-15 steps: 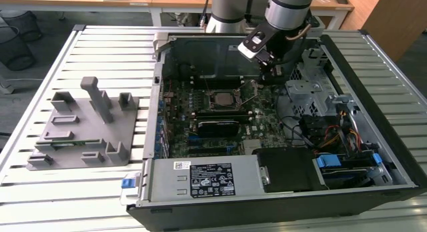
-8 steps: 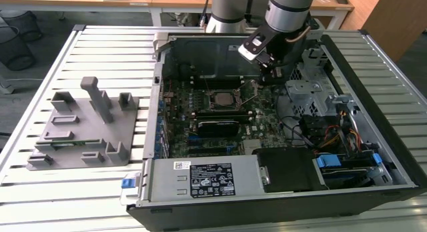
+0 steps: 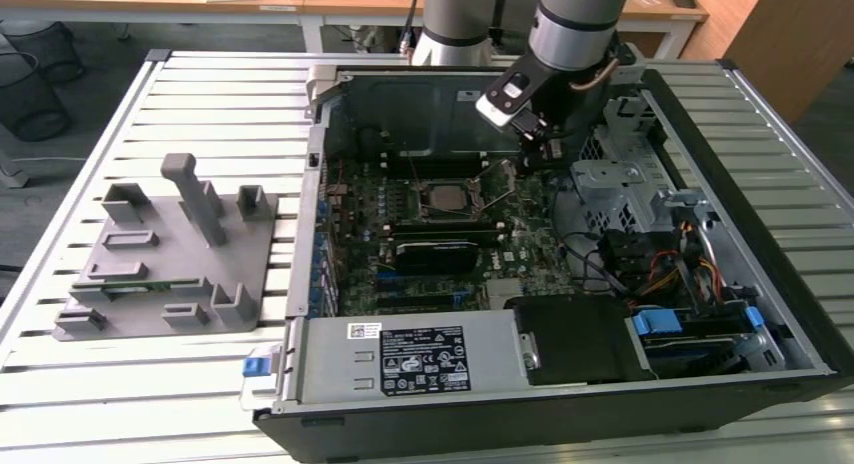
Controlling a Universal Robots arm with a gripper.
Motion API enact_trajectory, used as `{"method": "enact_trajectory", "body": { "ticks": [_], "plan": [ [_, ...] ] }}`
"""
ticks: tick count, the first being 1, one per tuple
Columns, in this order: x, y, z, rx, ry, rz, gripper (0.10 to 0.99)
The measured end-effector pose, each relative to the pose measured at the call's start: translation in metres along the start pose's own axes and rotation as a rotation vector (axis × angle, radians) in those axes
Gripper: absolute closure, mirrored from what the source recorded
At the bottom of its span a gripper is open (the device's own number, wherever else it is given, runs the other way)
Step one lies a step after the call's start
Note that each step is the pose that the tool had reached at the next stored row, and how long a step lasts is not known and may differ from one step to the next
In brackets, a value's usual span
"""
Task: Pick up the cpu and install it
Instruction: 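Close the cpu cover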
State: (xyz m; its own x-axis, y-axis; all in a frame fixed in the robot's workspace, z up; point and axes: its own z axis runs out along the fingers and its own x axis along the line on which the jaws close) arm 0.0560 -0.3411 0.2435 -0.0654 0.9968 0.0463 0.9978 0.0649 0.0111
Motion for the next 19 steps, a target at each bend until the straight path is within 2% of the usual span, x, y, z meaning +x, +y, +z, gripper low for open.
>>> {"method": "enact_trajectory", "body": {
  "ticks": [11,19],
  "plan": [
    [-0.0001,-0.0001,0.0024,0.002,0.0,0.0,0.98],
    [0.0001,-0.0028,0.0023,0.002,0.0,0.0,0.98]
  ]
}}
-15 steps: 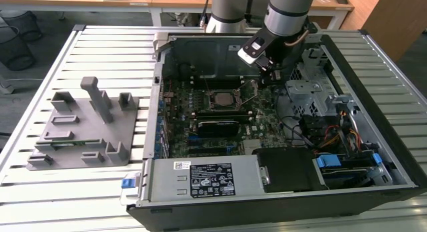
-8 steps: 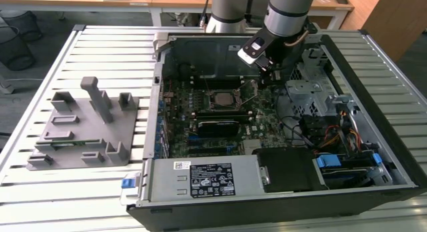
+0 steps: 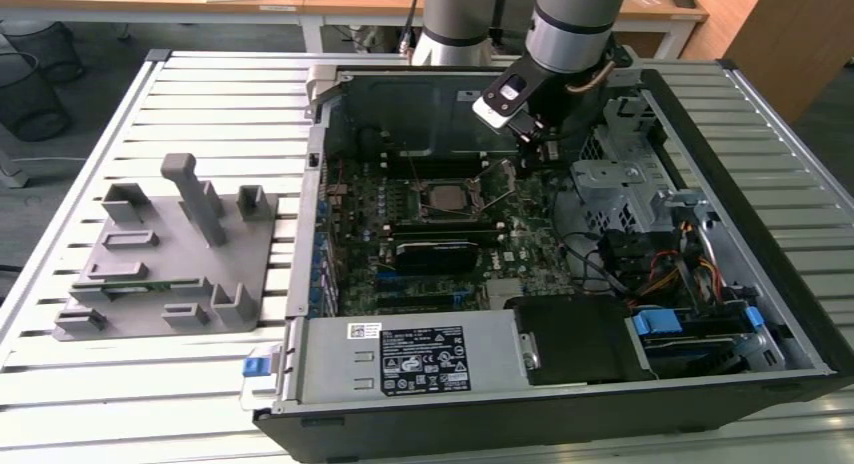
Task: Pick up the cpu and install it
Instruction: 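Close the cpu cover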
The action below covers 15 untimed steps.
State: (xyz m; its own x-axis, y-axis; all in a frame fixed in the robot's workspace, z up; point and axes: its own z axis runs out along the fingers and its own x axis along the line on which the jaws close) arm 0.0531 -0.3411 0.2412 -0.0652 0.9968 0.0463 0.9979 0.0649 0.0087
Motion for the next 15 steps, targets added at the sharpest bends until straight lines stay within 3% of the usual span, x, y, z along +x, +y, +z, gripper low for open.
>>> {"method": "enact_trajectory", "body": {
  "ticks": [15],
  "plan": [
    [0.0007,-0.0081,-0.0046,0.004,0.0002,0.0,0.98]
  ]
}}
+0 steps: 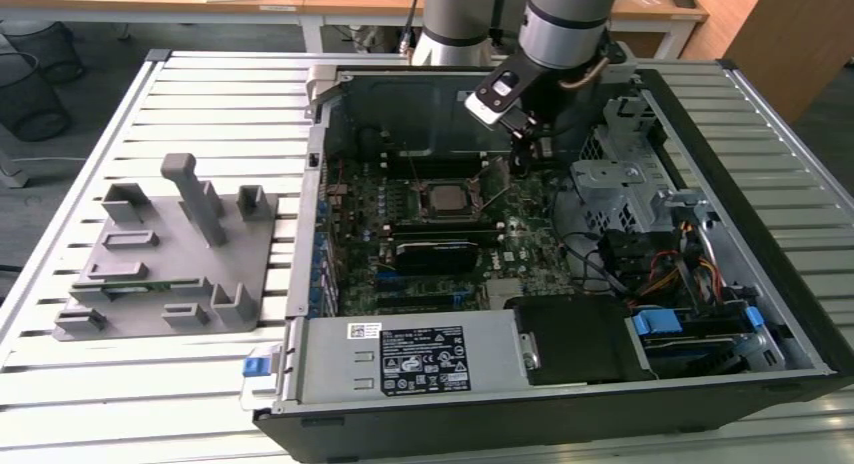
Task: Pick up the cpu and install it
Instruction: 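Close the cpu cover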
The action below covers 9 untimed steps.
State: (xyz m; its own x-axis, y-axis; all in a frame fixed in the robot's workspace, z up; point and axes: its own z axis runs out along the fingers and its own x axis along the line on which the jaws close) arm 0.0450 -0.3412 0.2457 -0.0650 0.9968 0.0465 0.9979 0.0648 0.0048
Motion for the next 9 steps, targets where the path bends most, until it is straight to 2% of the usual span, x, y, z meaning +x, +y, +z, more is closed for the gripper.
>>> {"method": "enact_trajectory", "body": {
  "ticks": [9],
  "plan": [
    [0.0005,-0.0078,0.0,0.0,0.0001,0.0,0.98]
  ]
}}
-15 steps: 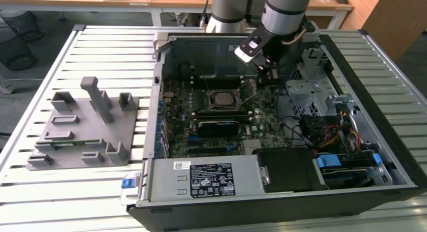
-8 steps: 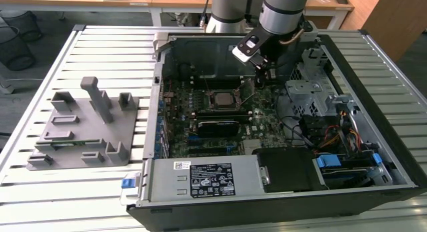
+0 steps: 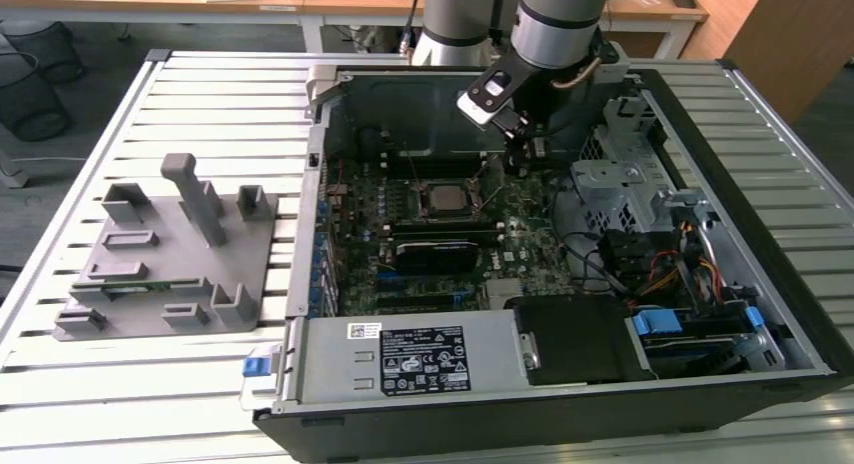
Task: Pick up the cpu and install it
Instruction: 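Close the cpu cover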
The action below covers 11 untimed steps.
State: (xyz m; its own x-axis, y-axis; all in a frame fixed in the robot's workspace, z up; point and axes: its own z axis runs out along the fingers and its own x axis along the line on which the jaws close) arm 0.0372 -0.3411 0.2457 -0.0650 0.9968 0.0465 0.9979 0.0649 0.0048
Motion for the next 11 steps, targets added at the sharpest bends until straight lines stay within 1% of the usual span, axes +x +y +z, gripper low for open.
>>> {"method": "enact_trajectory", "body": {
  "ticks": [11],
  "plan": [
    [0.0007,-0.0101,0.0,0.0,0.0001,0.0,0.98]
  ]
}}
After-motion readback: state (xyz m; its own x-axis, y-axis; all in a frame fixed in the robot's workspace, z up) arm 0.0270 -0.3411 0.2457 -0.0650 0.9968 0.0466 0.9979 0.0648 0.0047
